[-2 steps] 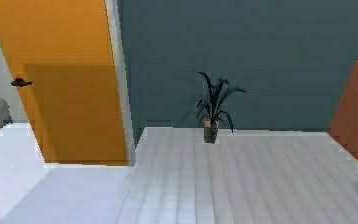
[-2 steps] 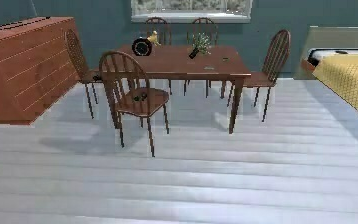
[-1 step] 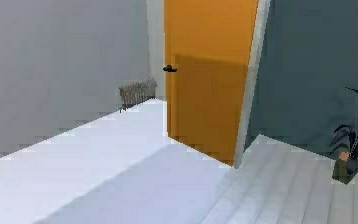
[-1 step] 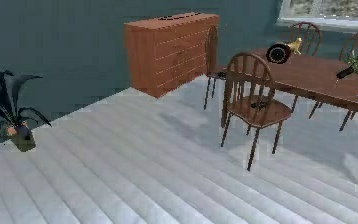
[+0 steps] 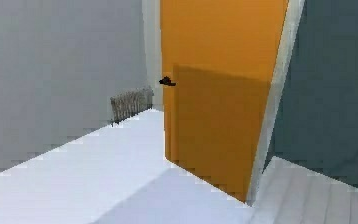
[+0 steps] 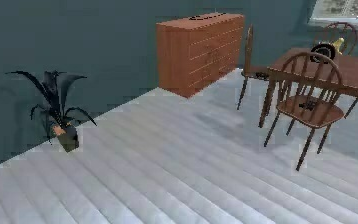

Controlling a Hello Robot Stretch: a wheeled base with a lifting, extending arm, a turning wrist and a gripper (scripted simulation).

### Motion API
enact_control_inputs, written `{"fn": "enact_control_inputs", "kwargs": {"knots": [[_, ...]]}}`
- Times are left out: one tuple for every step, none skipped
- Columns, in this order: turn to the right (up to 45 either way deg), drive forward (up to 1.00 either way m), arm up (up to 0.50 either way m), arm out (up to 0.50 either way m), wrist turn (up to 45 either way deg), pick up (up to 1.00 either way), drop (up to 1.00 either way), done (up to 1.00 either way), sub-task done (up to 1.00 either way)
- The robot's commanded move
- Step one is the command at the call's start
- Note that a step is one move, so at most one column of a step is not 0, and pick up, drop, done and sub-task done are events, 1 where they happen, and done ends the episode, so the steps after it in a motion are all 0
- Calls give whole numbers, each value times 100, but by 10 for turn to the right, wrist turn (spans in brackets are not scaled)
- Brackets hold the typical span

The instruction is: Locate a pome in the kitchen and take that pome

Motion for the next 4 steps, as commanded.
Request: {"fn": "enact_control_inputs", "kwargs": {"knots": [[-450, 0, 0, 0, 0, 0, 0, 0, 0], [0, 100, 0, 0, 0, 0, 0, 0, 0], [-30, 0, 0, 0, 0, 0, 0, 0, 0], [0, 45, 0, 0, 0, 0, 0, 0, 0]]}}
